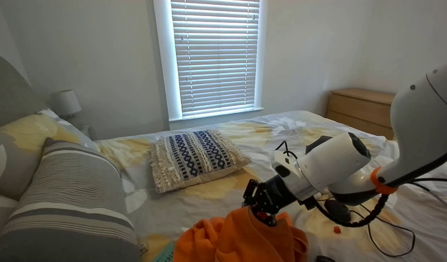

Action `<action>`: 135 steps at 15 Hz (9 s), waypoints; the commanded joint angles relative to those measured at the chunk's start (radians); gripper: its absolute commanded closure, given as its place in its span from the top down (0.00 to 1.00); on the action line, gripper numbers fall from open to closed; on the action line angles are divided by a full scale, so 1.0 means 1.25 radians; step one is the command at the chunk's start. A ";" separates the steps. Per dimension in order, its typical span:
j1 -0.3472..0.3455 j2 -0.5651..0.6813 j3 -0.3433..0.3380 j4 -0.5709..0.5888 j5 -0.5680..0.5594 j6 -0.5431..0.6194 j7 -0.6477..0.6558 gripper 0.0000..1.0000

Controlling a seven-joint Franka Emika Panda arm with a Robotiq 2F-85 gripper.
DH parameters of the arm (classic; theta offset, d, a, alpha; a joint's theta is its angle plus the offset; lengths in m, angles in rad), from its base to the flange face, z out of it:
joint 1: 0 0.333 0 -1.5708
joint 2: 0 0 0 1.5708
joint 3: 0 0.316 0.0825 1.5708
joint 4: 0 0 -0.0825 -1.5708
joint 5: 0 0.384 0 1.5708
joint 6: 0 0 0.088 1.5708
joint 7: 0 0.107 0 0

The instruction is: Fold the orange towel on the bed once

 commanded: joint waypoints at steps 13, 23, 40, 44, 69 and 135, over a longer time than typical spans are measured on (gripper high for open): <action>0.044 0.151 -0.080 0.085 0.162 0.009 -0.149 0.35; 0.165 -0.051 -0.248 0.016 0.054 -0.027 0.179 1.00; 0.444 -0.142 -0.616 0.044 -0.140 0.333 1.034 1.00; 0.389 -0.125 -0.523 0.055 -0.153 0.383 1.171 1.00; 0.283 -0.008 -0.428 0.090 -0.185 0.298 1.185 0.51; 0.447 -0.150 -0.550 0.016 -0.283 0.418 1.905 1.00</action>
